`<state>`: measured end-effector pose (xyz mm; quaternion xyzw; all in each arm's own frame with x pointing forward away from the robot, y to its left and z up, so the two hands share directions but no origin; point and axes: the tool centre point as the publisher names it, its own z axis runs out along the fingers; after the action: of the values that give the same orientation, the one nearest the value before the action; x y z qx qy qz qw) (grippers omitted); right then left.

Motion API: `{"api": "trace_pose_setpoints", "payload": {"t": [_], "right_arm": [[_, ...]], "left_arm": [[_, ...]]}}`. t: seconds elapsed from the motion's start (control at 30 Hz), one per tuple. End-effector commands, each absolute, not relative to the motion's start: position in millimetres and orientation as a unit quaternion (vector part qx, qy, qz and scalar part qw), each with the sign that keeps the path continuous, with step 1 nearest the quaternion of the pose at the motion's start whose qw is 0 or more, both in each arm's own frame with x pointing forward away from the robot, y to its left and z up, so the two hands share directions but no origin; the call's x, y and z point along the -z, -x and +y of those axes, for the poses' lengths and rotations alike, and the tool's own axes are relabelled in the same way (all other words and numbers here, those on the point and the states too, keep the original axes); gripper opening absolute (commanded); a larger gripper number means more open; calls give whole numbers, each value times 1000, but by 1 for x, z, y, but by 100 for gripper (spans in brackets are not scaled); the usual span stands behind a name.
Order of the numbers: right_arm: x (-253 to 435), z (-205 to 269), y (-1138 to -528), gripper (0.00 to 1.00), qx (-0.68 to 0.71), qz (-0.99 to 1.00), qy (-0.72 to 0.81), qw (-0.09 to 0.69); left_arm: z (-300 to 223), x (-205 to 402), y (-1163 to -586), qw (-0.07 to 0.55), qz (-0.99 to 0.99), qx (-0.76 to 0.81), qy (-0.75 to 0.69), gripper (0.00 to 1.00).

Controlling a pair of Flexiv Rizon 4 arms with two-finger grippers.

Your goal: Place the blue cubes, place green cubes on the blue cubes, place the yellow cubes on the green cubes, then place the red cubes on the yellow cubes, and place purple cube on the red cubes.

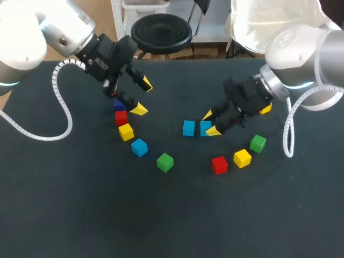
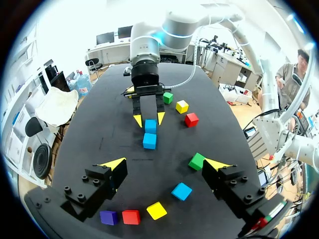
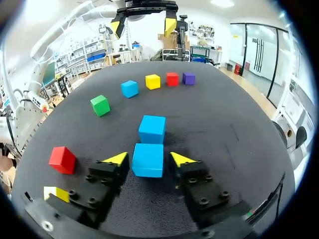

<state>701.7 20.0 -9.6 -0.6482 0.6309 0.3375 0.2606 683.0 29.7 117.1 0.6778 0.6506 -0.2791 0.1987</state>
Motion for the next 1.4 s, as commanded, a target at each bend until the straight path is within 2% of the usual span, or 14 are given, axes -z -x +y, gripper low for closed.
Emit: {"api": "trace_pose_setpoints", "payload": {"t": [0.03, 0.67, 1.4], "right_arm": [[8, 19, -702, 100, -339, 630, 649, 261], [-44, -35, -686, 100, -323, 583, 681, 304], [-51, -50, -677, 100, -332, 591, 684, 268]], "left_arm": [[29, -117, -684, 197, 651, 279, -678, 100], [29, -117, -684, 197, 651, 279, -678, 100], [29, -117, -684, 197, 651, 279, -678, 100]]}}
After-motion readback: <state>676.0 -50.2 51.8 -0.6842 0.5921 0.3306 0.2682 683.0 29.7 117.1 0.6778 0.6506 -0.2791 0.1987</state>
